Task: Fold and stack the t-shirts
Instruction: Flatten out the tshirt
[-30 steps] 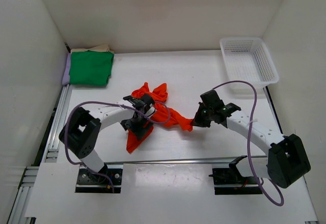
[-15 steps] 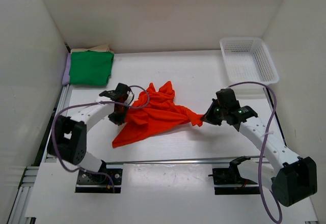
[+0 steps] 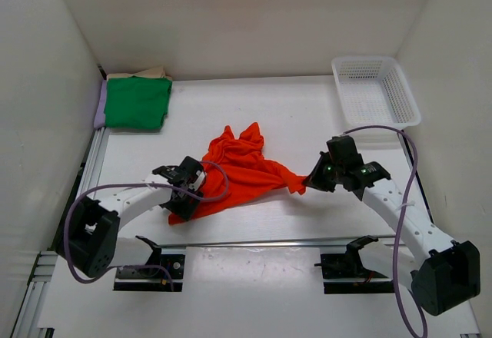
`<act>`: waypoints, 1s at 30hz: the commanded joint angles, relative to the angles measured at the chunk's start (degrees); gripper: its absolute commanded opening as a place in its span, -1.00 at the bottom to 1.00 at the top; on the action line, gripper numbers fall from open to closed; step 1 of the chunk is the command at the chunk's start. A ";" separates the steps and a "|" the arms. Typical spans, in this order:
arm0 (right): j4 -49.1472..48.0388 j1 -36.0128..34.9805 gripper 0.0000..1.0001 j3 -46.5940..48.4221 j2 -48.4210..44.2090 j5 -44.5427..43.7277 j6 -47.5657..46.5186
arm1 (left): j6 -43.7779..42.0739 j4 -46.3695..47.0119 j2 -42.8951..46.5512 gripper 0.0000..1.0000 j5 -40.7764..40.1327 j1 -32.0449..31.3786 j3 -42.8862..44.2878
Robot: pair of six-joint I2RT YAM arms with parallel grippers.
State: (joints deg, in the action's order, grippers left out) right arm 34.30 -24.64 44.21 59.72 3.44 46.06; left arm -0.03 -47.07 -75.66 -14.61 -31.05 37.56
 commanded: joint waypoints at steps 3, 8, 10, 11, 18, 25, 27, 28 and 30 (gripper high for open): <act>0.41 0.21 -1.00 -2.02 -2.41 -0.36 0.16 | 0.03 4.44 0.16 0.63 -0.59 0.55 -3.02; 0.93 0.21 -1.00 -2.63 -3.65 -0.89 0.17 | 0.03 4.10 -5.62 -0.69 7.38 3.17 -2.40; 0.42 0.21 -1.00 -2.63 -3.65 -1.42 0.17 | 0.03 1.64 -6.34 -0.80 11.51 4.50 -1.19; -0.11 0.73 -1.00 -0.89 -3.65 -1.94 -0.44 | 0.03 -0.02 -6.34 -0.80 15.71 5.46 0.48; 4.52 13.29 -1.00 45.11 22.83 1.22 -11.51 | 0.03 -29.09 -26.48 -0.80 32.43 22.31 76.47; 10.53 17.34 -1.00 76.74 30.29 4.20 -10.83 | 0.03 -18.45 -25.71 -0.80 24.64 25.95 86.12; 7.37 17.35 -1.00 67.80 24.67 4.73 -9.68 | 0.03 -13.94 -20.09 -0.80 24.63 25.95 79.10; 6.31 17.35 -1.00 63.42 22.48 5.43 -9.68 | 0.03 -13.93 -19.19 -0.80 23.93 25.95 75.33; 2.55 17.35 -1.00 47.31 14.66 6.75 -7.31 | 0.03 -15.15 -17.95 -0.80 21.92 25.95 71.88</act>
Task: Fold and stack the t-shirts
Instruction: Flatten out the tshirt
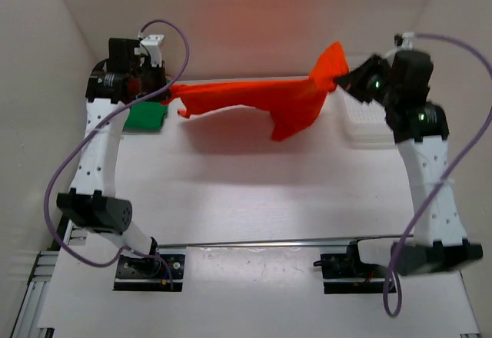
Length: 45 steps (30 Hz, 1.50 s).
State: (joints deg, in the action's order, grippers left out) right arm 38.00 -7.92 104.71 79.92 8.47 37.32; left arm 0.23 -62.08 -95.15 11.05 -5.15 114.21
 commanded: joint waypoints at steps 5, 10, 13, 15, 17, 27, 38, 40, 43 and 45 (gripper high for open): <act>-4.86 -2.00 -1.00 -47.26 -24.85 0.50 9.15 | -0.23 -3.83 5.41 -0.80 -9.37 -2.05 -23.88; 1.80 -8.14 -1.00 -72.33 -36.92 -3.45 18.65 | -0.23 1.08 10.86 -0.80 -12.18 -3.64 -49.05; 5.14 -9.21 -0.11 -82.10 -37.56 -3.46 20.34 | -0.23 3.46 11.66 -0.45 -12.89 -3.64 -61.10; 8.13 -9.22 0.28 -82.91 -36.77 -4.68 20.34 | -0.23 4.60 11.66 0.27 -12.89 -3.64 -67.85; 10.25 -9.22 0.31 -81.25 -36.77 -6.00 19.47 | -0.23 6.01 11.66 0.44 -13.69 -1.89 -70.78; 21.50 -10.26 0.31 -73.33 -39.67 -16.64 19.29 | -0.23 4.96 21.67 0.87 -19.29 11.91 -71.23; 3.50 -16.33 -0.23 -60.25 -20.57 -15.86 6.05 | -0.23 9.26 18.97 0.90 -18.52 4.39 -54.40; 2.87 -17.20 -0.34 -52.09 -12.81 -15.85 2.95 | -0.23 9.26 12.32 0.90 -19.56 0.16 -50.77; 4.01 -17.74 -0.56 -41.89 1.43 -15.85 -0.41 | -0.23 8.57 2.66 0.88 -18.79 -7.40 -45.32; 4.54 -17.21 -0.59 -38.54 10.05 -14.81 -0.41 | -0.23 8.56 -2.55 0.84 -18.17 -11.89 -43.99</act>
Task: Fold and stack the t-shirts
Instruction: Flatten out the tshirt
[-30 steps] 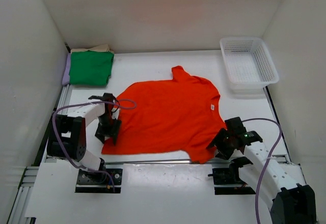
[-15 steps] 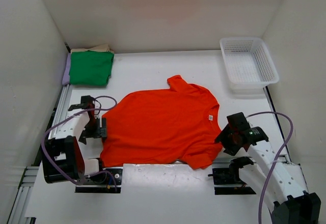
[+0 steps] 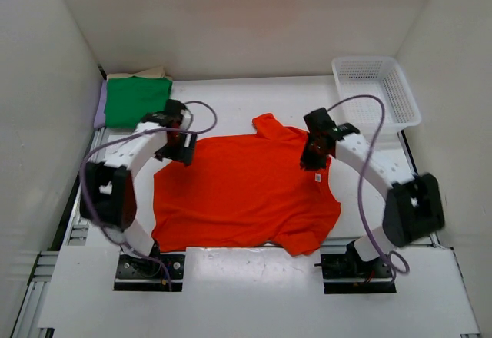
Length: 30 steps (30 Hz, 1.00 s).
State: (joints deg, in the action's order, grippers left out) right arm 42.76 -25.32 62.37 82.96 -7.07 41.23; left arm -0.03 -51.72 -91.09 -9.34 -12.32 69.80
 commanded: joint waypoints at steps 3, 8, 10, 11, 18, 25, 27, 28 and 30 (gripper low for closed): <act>-0.22 0.79 -0.62 8.81 16.95 3.02 -3.80 | 0.03 -0.67 -15.42 0.81 2.75 -8.16 1.21; 4.17 3.34 -0.62 18.29 33.10 4.61 -0.19 | 0.03 1.62 -28.05 0.81 0.22 -8.87 9.46; 5.22 4.92 -0.59 25.12 38.12 2.87 0.95 | 0.03 2.24 -31.85 0.81 -2.25 -8.87 16.48; 6.18 5.54 -0.59 28.13 39.81 2.24 1.65 | 0.03 2.85 -35.70 0.81 -4.61 -8.87 19.21; 11.29 11.16 -0.42 66.72 55.72 1.88 -2.38 | 0.03 3.38 -52.60 0.96 -14.82 -8.87 58.39; -1.96 10.47 0.15 35.74 29.76 7.70 -8.00 | 0.03 5.76 -33.76 1.00 -14.93 -5.10 45.25; -3.21 9.94 0.18 27.06 19.41 5.85 -7.49 | 0.03 5.76 -21.75 1.00 -8.63 -3.42 35.72; -3.21 9.94 0.18 23.54 16.74 5.84 -6.96 | 0.03 5.76 -18.37 1.00 -7.11 -1.33 31.41; -1.37 9.94 0.18 14.30 10.51 6.88 -4.59 | 0.03 5.76 -11.17 1.00 -3.68 1.14 20.41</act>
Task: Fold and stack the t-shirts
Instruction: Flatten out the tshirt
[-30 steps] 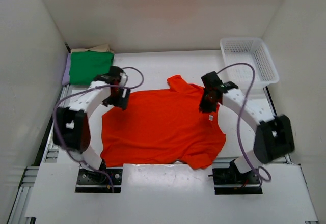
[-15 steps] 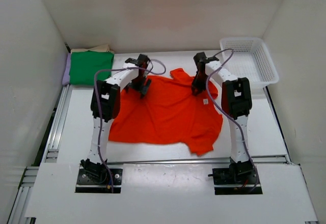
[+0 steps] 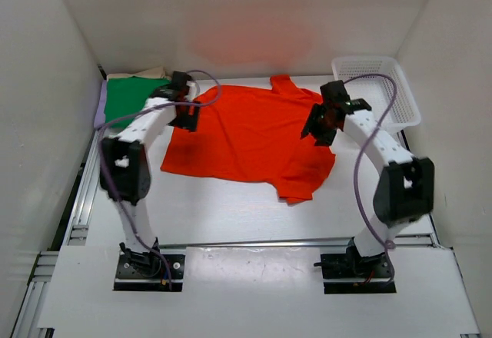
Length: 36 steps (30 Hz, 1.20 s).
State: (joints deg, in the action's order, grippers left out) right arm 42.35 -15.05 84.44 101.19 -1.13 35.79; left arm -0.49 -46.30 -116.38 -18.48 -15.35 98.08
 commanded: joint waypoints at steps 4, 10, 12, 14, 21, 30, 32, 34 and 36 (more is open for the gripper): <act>-0.95 -1.64 0.15 -19.74 -13.81 4.55 0.86 | 0.49 -0.28 18.37 1.00 9.06 10.94 -19.05; -6.13 -1.65 0.15 -34.14 -20.76 7.44 1.39 | 0.49 -0.89 13.03 1.00 17.41 15.35 -24.08; -8.23 -1.65 0.15 -36.62 -20.77 9.90 1.39 | 0.49 -0.89 10.39 1.00 19.26 15.88 -23.56; -9.12 -1.65 0.15 -40.04 -21.29 11.32 2.00 | 0.49 -0.20 7.68 1.00 19.97 15.88 -23.03; -14.04 -2.18 0.18 -46.29 -23.32 9.39 2.62 | 0.49 -0.19 1.59 0.53 21.38 16.41 -20.56; -21.69 -2.18 0.02 -46.30 -17.70 8.50 1.47 | 0.49 -0.19 3.69 -0.08 23.75 16.41 -22.32; -21.69 -2.18 -0.19 -46.30 -16.29 10.08 1.47 | 0.49 -0.19 4.32 -0.08 23.75 16.41 -23.02; -21.69 -2.18 -0.41 -46.30 -15.76 11.84 1.47 | 0.49 -0.19 4.84 -0.16 23.75 16.41 -23.55; -21.69 -2.18 -0.60 -46.30 -16.37 13.95 2.00 | 0.49 -0.19 4.84 -0.40 23.14 16.93 -23.55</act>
State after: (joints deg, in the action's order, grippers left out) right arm 21.41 -17.02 39.11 83.59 11.92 38.48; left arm -0.01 -47.70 -112.01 2.04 1.08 76.55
